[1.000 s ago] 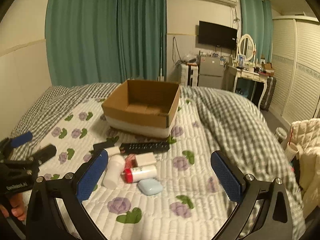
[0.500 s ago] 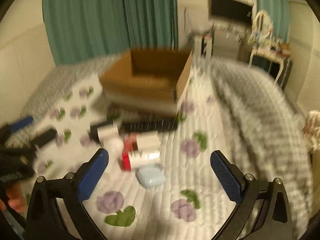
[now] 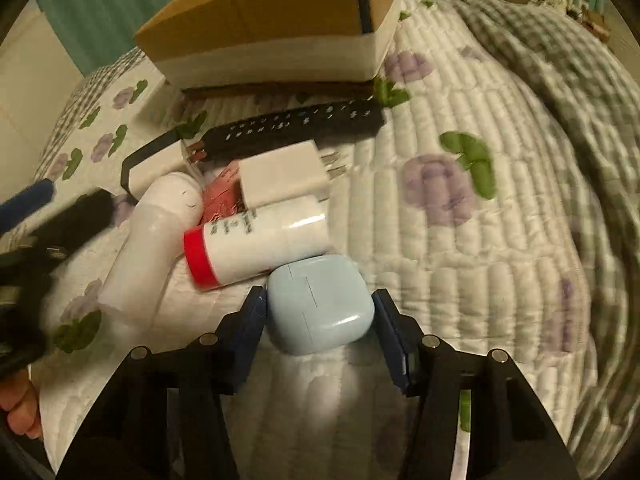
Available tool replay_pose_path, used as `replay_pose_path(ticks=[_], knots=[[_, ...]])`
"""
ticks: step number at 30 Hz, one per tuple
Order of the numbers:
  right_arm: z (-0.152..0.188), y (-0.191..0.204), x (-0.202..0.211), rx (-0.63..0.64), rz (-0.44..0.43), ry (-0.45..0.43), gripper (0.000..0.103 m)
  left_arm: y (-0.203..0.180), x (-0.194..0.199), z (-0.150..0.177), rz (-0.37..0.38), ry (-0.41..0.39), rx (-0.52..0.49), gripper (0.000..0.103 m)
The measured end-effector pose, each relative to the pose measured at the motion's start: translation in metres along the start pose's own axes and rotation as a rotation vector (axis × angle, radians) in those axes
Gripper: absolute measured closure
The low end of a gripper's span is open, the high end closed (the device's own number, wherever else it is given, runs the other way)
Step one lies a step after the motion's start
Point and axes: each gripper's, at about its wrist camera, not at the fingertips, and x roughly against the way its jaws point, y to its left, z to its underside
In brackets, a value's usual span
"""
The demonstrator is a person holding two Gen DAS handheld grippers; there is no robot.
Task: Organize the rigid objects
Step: 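Grasp the light blue earbud case with right gripper while left grasps white roll-on bottle, then carry both held items into the cardboard box and open both grippers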
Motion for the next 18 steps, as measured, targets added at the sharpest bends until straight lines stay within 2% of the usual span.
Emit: replay_pose_path(ticks=[2,4,7,9,14,18], knots=[[0.0,-0.005,0.004,0.01,0.038,-0.018,0.049,-0.004,-0.012,0.002,0.005,0.044,-0.007,0.007],[-0.001,-0.012,0.011,0.01,0.063,-0.043,0.049,-0.005,-0.02,0.002,0.033,0.077,-0.004,0.027],[-0.004,-0.015,0.012,0.0,0.055,-0.057,0.049,-0.008,-0.032,0.002,0.093,0.138,-0.006,0.047],[-0.003,-0.018,0.011,-0.007,0.045,-0.053,0.049,-0.013,-0.039,0.003,0.114,0.17,-0.018,0.057],[-0.002,-0.011,0.013,0.003,0.04,-0.073,0.049,-0.006,-0.027,0.003,0.125,0.146,0.001,0.058],[-0.002,-0.01,0.036,0.001,0.029,-0.125,0.049,0.003,0.01,0.005,0.12,0.045,-0.006,0.058]])
